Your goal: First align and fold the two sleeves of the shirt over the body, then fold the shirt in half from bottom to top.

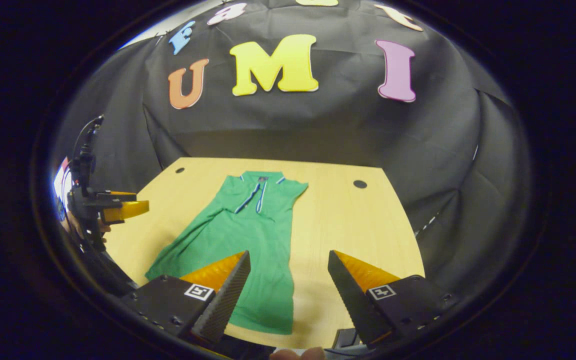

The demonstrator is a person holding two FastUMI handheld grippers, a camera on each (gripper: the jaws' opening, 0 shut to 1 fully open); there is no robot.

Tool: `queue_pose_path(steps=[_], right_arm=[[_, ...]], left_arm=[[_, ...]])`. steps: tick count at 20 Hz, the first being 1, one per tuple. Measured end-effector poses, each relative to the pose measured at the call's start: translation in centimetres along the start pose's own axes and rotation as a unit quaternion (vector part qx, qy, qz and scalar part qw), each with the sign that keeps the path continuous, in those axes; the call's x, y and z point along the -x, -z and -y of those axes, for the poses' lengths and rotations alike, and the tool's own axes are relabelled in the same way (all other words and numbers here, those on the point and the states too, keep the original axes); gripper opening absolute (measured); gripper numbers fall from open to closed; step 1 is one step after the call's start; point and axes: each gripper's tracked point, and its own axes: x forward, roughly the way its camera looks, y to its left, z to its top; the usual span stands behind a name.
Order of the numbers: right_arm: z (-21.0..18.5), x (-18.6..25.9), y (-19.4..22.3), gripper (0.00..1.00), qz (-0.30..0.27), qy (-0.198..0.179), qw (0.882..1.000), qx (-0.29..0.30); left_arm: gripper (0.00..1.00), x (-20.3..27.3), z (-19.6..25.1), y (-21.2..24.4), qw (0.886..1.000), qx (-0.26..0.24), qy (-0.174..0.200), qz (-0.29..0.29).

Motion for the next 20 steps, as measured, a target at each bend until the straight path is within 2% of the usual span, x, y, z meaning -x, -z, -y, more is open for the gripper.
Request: queue_pose_path(steps=[4,8,9,10,16,17,18,20], right_arm=[[-0.3,-0.2,6.2,0.96,-0.069,0.001,0.998,0.001],[-0.6,-0.4,11.2,0.96,-0.131,-0.005,0.991,0.004],[-0.5,-0.5,12.2,0.99,-0.145,-0.006,0.989,0.007],[-0.4,-0.6,13.2,0.96,-0.156,-0.004,0.988,0.010],[-0.7,-1.7,17.6,0.97,-0.209,-0.007,0.978,0.011],[-0.6,-1.8,18.1,0.94,-0.217,-0.007,0.976,0.013],[-0.7,-2.1,18.5,0.97,-0.223,-0.007,0.975,0.014],[-1.0,-2.7,18.9,0.97,-0.230,-0.005,0.973,0.014]], left_arm=[[0.98,1.3,0.8,7.3,0.996,0.006,0.030,-0.087],[0.98,2.1,1.9,14.3,0.982,0.021,0.043,-0.184],[0.98,2.5,2.0,15.5,0.979,0.022,0.041,-0.201],[0.98,2.8,2.0,16.4,0.976,0.020,0.041,-0.213],[0.98,2.8,1.0,19.1,0.967,0.027,0.027,-0.250],[0.98,2.7,0.6,19.3,0.967,0.027,0.024,-0.254],[0.98,2.8,0.7,19.6,0.966,0.029,0.023,-0.255],[0.98,2.7,0.7,19.8,0.965,0.033,0.022,-0.258]])
